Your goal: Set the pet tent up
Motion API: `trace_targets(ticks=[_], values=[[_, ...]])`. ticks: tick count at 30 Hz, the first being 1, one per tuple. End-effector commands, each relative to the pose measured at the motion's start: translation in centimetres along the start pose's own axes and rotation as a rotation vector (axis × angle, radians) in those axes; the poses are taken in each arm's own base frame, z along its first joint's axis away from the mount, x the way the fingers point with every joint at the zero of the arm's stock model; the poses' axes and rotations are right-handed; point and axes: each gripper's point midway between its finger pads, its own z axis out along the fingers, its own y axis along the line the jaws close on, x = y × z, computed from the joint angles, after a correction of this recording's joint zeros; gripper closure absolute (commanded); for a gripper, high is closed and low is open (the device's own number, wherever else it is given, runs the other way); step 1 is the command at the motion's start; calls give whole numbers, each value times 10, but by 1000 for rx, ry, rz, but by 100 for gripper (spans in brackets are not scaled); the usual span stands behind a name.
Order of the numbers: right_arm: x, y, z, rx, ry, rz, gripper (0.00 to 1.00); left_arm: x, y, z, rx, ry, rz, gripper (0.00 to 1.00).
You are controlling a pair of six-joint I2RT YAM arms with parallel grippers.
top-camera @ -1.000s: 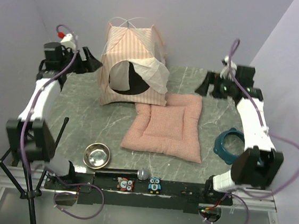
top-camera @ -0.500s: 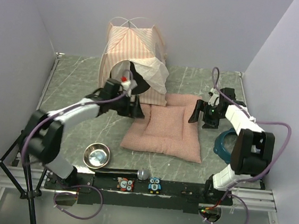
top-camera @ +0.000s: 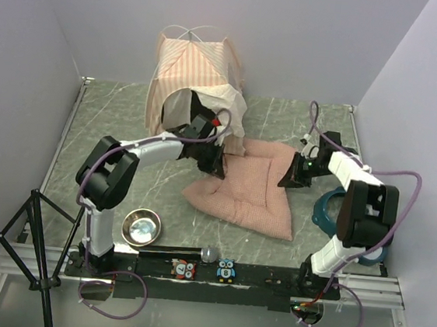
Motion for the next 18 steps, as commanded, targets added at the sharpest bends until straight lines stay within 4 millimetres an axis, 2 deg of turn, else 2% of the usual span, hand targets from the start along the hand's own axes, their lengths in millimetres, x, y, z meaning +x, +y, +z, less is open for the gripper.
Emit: trace_targets(ticks=[1, 4, 5, 7, 9, 12, 15, 18], values=[[17, 59, -72, -169, -42, -18, 100, -29, -115, -54, 357, 43, 158, 99], [26, 76, -113, -242, -127, 1, 100, -47, -167, -86, 530, 56, 224, 99], [28, 85, -127, -272, -170, -12, 100, -50, -179, -94, 588, 71, 221, 99], [30, 96, -144, -286, -222, -21, 100, -55, -197, -99, 684, 116, 202, 99], [30, 106, -158, -290, -273, -26, 100, -58, -203, -99, 723, 146, 183, 99], [39, 112, -165, -279, -291, -2, 100, -47, -198, -100, 712, 182, 210, 99], [63, 100, -159, -213, -221, 71, 100, -16, -189, -109, 662, 282, 271, 99], [83, 128, -160, -375, -134, 79, 100, 10, -178, -121, 637, 343, 373, 99]])
